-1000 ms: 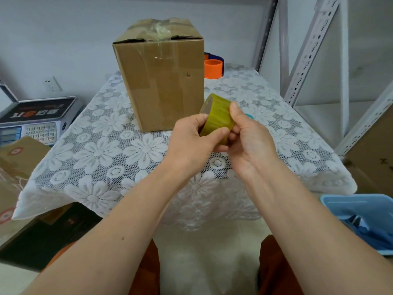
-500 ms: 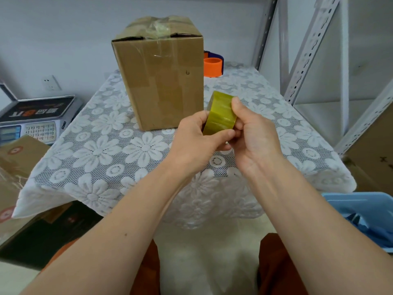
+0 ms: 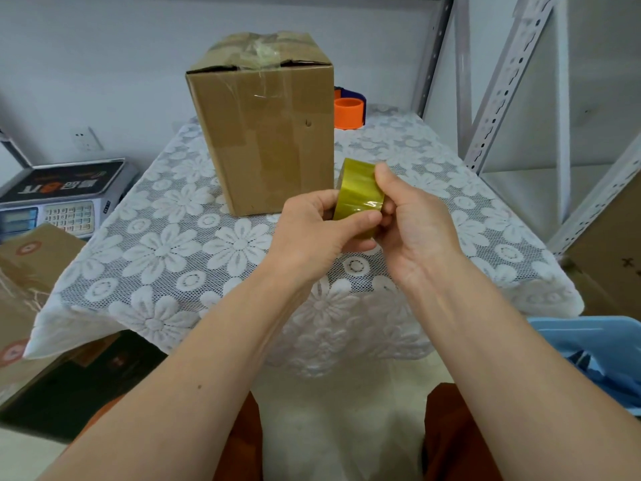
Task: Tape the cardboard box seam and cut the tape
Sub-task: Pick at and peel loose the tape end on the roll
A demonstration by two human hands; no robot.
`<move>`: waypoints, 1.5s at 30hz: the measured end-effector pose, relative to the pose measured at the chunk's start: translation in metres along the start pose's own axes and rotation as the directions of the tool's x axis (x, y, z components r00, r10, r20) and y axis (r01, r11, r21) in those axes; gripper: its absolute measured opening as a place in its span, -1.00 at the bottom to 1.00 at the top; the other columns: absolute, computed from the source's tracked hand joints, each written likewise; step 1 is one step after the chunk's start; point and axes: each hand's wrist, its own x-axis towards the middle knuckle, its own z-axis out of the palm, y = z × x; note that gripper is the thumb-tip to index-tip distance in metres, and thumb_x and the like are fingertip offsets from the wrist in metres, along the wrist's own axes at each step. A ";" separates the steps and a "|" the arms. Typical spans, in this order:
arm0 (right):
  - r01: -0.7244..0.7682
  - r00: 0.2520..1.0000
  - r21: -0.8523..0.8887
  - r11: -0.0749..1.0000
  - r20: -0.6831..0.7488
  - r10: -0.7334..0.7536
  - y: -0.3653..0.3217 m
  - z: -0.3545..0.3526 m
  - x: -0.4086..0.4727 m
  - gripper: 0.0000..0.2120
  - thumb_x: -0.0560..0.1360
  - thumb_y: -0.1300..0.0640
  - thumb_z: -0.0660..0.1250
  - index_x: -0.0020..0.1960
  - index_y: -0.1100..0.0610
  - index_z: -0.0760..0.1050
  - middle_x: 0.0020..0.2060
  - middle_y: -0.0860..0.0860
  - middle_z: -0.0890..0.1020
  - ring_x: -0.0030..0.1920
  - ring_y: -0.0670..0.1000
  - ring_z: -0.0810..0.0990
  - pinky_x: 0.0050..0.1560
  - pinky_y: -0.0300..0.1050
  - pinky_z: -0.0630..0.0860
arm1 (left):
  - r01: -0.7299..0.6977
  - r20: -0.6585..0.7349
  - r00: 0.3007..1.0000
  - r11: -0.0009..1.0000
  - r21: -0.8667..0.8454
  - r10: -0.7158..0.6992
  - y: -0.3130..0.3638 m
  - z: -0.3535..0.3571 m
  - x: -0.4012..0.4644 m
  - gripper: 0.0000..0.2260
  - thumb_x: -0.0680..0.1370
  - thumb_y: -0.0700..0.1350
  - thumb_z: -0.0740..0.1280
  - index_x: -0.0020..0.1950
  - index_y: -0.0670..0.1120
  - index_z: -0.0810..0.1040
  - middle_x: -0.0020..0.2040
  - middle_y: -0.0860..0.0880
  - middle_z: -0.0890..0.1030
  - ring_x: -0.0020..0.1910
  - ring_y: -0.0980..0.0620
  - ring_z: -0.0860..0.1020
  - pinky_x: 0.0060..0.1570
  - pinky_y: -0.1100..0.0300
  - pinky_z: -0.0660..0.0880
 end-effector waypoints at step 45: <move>0.510 0.821 -0.712 0.482 0.236 -0.520 -0.005 0.002 -0.011 -0.83 0.47 0.03 0.36 0.06 0.01 0.55 -0.12 -0.06 0.51 -0.12 -0.09 0.50 -0.11 -0.27 0.43 | -0.008 -0.158 0.987 0.996 -0.084 -0.005 0.011 -0.017 0.001 -0.80 0.40 -0.37 0.43 -0.01 -0.18 0.62 -0.20 -0.03 0.69 -0.34 0.14 0.63 -0.41 0.36 0.51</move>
